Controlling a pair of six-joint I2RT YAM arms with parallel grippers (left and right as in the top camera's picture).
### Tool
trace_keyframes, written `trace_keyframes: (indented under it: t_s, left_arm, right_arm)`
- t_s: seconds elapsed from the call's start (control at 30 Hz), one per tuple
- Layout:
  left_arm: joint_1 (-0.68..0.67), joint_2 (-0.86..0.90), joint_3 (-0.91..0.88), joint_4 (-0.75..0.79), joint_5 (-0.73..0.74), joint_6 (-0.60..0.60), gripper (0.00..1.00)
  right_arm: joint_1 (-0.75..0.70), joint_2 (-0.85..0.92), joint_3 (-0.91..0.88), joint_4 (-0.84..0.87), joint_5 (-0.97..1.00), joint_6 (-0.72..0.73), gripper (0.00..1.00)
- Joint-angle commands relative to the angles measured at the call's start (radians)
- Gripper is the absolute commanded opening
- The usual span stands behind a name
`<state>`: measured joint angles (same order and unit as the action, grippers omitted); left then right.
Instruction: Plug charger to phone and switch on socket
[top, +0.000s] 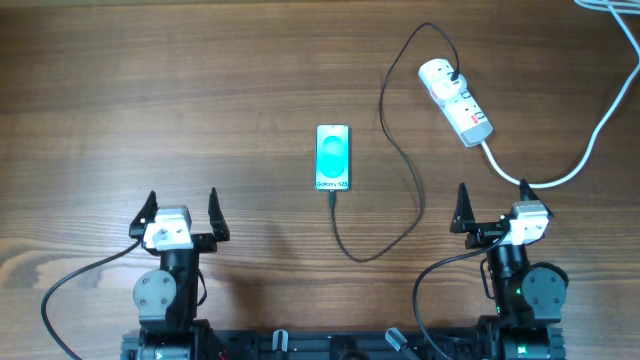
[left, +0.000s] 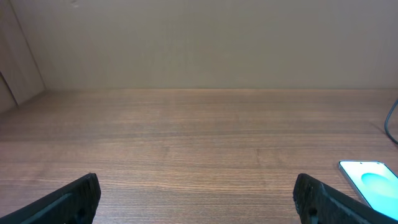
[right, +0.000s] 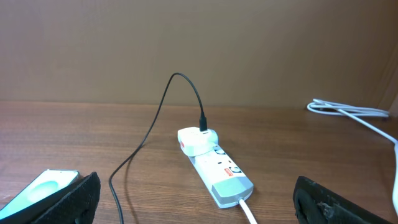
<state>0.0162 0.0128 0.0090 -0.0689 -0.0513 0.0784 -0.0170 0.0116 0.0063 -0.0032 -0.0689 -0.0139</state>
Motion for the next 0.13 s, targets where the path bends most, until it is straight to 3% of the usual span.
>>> trace_keyframes:
  t_s: [0.0, 0.1]
  left_arm:
    - [0.008, -0.008, -0.003, -0.003, 0.009, 0.022, 1.00]
    - [0.008, -0.008, -0.003, -0.003, 0.009, 0.022, 1.00]
  right_arm:
    - [-0.004, -0.007, -0.001, 0.003, 0.016, -0.012, 1.00]
    - [-0.004, -0.007, -0.001, 0.003, 0.016, -0.012, 1.00]
